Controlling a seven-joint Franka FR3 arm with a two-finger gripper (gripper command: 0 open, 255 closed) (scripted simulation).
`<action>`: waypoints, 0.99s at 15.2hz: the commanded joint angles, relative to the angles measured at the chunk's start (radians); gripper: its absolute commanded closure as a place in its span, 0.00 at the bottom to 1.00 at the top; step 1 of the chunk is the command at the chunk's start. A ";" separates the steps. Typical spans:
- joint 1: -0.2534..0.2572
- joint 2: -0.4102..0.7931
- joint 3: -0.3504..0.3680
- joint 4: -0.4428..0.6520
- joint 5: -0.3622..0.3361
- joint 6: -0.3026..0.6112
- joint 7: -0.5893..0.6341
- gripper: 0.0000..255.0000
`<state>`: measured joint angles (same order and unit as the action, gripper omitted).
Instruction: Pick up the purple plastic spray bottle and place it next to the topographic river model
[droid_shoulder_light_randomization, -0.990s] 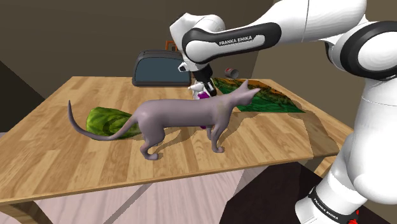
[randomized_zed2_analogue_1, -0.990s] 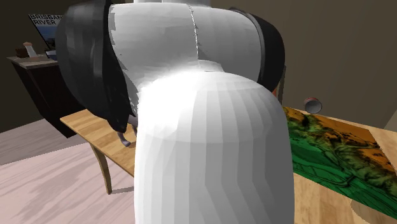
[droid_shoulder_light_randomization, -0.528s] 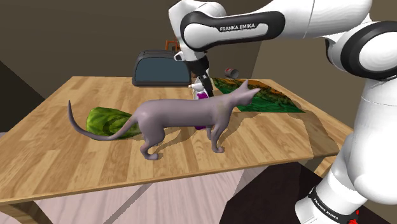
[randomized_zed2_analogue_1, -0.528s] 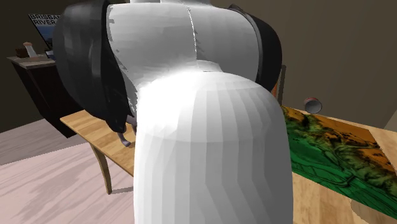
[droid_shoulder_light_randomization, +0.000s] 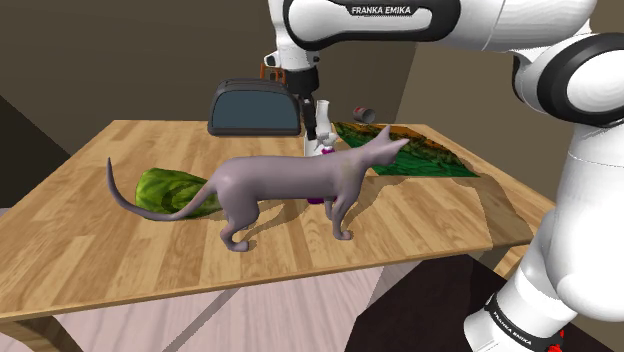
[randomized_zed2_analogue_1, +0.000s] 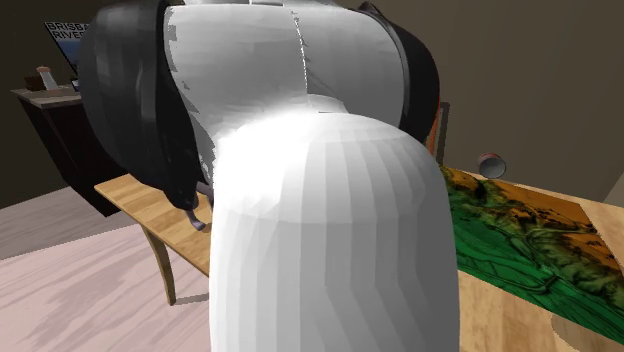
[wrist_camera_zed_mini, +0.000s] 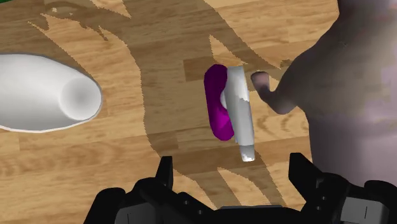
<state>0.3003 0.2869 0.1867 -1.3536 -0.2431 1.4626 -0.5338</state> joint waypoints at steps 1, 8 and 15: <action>-0.006 -0.014 -0.001 -0.042 0.004 0.033 0.003 0.00; -0.015 -0.031 -0.004 -0.113 0.007 0.087 0.005 0.00; -0.015 -0.031 -0.004 -0.113 0.007 0.087 0.004 1.00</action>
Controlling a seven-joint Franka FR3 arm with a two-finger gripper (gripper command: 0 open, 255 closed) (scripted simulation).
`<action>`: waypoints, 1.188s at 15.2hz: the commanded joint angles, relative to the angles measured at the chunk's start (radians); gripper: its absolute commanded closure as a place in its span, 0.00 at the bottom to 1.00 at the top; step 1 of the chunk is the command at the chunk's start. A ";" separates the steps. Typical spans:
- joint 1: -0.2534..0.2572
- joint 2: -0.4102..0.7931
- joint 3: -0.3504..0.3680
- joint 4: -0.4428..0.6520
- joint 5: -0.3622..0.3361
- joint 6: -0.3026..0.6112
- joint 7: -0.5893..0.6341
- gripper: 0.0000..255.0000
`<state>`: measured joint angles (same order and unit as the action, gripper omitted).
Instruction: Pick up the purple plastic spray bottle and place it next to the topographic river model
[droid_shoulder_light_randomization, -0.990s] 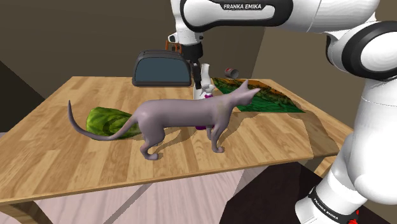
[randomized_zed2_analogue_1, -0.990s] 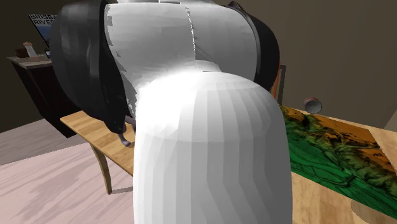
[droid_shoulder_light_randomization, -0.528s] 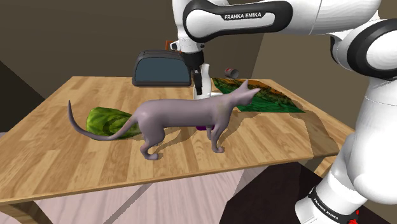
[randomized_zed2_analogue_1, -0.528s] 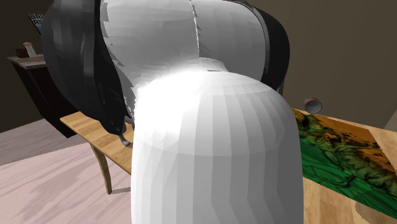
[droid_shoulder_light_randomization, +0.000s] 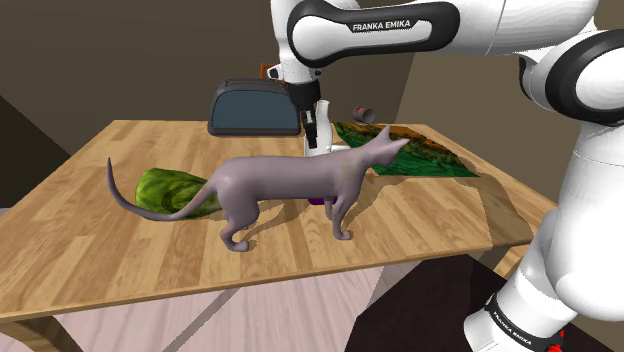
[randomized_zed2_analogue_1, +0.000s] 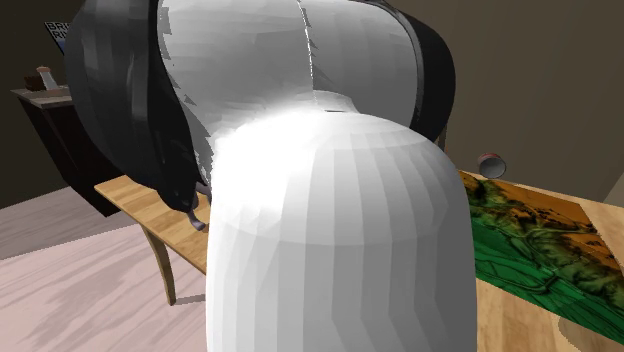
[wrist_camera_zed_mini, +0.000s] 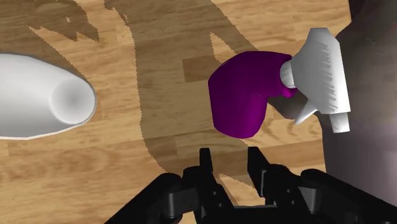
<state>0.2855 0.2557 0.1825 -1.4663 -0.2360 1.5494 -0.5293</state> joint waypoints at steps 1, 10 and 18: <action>0.000 0.000 0.000 0.000 0.000 0.000 0.000 1.00; 0.016 -0.024 0.006 -0.066 -0.033 0.041 0.021 0.00; 0.095 -0.104 0.046 -0.411 -0.270 0.260 0.199 0.00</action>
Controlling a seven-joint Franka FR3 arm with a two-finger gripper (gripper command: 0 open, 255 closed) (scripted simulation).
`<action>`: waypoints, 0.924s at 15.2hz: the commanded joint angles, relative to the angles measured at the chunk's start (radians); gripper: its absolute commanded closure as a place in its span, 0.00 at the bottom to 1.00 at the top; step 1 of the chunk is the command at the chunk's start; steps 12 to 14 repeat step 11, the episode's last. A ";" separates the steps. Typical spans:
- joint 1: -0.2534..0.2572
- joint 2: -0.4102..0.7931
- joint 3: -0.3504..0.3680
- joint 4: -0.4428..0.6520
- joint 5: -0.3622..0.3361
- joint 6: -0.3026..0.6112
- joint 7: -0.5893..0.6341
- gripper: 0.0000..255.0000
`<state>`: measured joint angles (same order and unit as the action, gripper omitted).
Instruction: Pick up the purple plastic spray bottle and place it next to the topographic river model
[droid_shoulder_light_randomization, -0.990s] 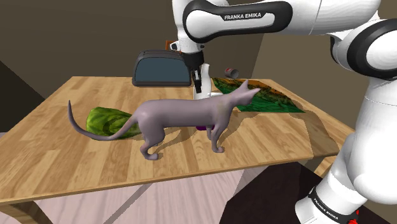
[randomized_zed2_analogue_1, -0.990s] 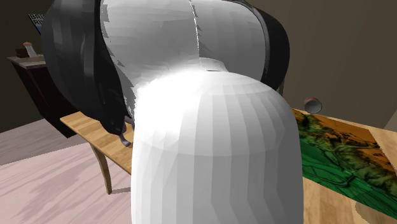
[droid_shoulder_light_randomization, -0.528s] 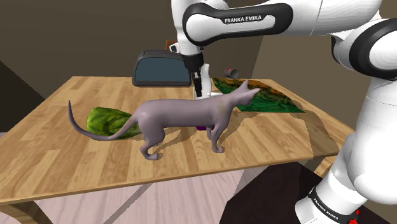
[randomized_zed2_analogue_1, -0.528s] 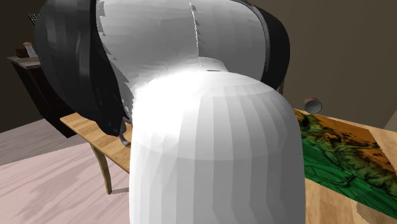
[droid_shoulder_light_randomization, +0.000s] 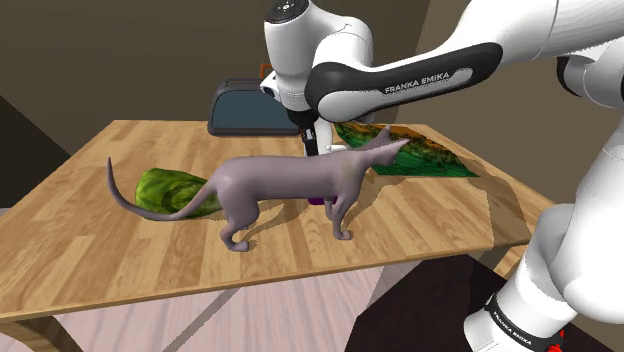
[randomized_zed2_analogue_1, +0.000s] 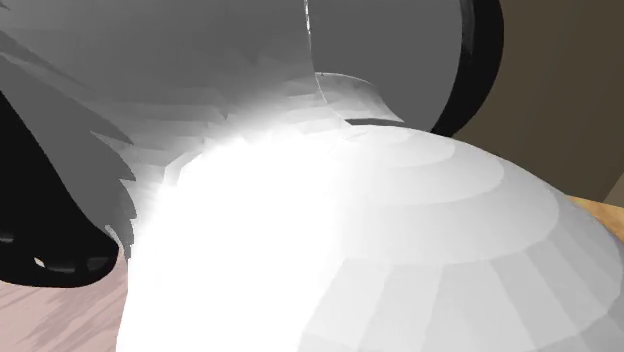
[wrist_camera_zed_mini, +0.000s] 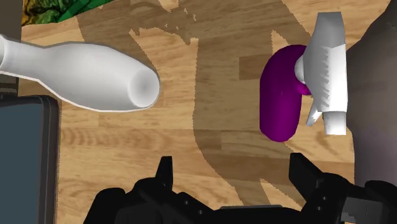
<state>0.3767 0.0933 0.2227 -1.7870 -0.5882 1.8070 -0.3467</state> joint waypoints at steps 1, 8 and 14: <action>-0.001 0.059 0.006 -0.101 0.079 0.014 0.018 0.00; -0.001 0.035 0.012 -0.069 0.055 0.001 0.014 0.00; -0.005 0.055 0.015 -0.096 0.081 0.006 0.017 0.00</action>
